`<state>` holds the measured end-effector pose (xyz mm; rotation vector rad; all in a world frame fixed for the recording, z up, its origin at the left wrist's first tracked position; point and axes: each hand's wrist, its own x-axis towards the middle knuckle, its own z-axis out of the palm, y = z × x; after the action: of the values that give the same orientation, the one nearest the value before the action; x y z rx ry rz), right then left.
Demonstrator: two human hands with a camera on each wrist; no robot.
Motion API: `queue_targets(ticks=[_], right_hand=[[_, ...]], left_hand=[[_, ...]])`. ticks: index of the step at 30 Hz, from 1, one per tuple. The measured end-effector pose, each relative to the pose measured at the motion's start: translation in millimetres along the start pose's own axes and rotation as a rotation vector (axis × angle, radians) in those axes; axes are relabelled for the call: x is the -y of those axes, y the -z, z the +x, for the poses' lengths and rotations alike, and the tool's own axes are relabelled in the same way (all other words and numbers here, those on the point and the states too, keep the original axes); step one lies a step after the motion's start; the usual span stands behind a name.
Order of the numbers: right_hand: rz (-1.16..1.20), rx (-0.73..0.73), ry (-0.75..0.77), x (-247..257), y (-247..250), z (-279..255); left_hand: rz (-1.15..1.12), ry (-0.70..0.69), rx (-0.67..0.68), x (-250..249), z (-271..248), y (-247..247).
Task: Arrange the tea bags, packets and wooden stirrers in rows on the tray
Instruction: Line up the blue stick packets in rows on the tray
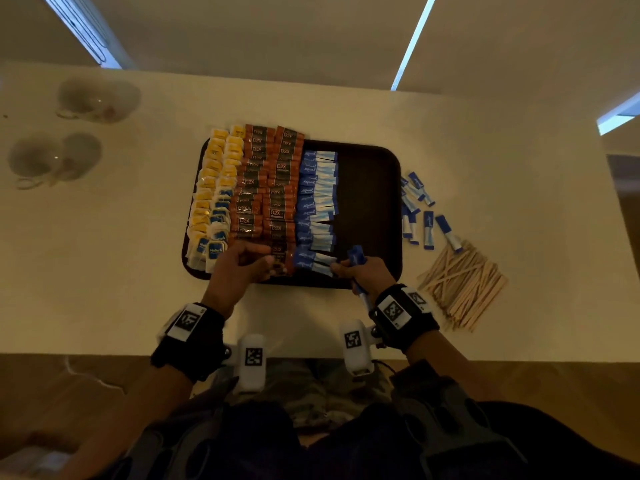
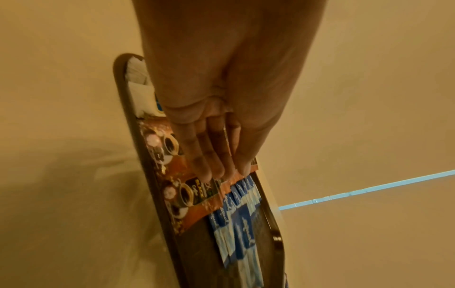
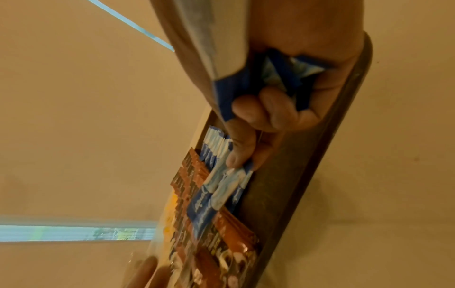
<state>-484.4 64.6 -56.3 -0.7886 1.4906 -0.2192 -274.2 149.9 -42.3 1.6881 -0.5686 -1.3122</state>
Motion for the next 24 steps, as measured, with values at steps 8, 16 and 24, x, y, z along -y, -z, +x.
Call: queue_targets(ticks=[8,16,24], right_hand=[[-0.280,-0.102,-0.104,7,-2,38],[-0.265,-0.165,-0.140,17,-11,47],[-0.342,-0.181,-0.128,22,-12,43]], left_hand=[[0.045,0.002,-0.075,0,-8,26],[0.071,-0.005,-0.074,-7,-3,36],[0.054,0.004,0.008,-19,9,37]])
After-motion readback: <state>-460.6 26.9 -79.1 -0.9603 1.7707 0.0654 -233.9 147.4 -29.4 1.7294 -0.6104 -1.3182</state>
